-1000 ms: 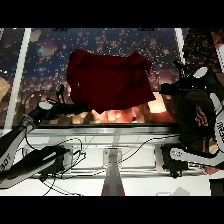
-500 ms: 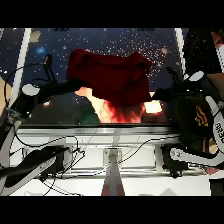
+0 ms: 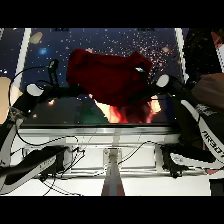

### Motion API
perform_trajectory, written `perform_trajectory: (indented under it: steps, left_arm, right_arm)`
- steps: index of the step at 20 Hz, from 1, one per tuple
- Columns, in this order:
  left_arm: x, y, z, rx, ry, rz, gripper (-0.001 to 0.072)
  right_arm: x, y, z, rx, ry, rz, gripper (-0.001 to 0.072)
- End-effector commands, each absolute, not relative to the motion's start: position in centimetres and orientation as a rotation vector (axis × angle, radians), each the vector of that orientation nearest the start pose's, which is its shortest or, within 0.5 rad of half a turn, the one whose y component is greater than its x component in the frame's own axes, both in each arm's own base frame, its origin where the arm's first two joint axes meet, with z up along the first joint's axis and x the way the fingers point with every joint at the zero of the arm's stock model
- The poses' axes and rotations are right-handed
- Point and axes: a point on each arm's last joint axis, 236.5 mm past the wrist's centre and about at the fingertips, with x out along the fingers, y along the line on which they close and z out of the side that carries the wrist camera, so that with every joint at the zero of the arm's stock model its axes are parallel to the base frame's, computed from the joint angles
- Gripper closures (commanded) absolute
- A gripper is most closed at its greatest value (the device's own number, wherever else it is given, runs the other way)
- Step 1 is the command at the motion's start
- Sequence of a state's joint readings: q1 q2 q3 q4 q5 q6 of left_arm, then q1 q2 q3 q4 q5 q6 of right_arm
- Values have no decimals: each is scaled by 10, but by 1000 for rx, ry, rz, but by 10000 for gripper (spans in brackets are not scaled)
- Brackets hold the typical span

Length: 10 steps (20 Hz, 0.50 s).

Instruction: Fold the clothes and pants, and hang the long-sleeved shirts on hangers.

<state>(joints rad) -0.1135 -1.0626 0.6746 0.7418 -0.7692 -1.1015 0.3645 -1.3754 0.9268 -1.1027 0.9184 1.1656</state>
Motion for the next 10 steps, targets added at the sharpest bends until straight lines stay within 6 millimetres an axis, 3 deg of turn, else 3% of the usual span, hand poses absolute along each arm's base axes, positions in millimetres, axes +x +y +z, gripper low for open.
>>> perform_trajectory:
  steps: [1, 4, 8, 9, 10]
  left_arm:
    - [330, -158, -17, -369, 1055, -495, 691]
    - [330, -158, -17, -369, 1054, -495, 691]
    - [330, -158, -16, -373, 1054, -496, 691]
    - [330, -158, -16, -372, 1054, -496, 691]
    - [330, -158, -16, -372, 1054, -496, 691]
  right_arm:
    - [328, 221, -80, -300, 1246, 644, 163]
    - [317, 216, -109, -408, 1354, 641, 163]
    - [333, 205, -119, -437, 1344, 562, 167]
    - [333, 201, -120, -455, 1350, 557, 187]
    - [332, 197, -120, -474, 1357, 553, 294]
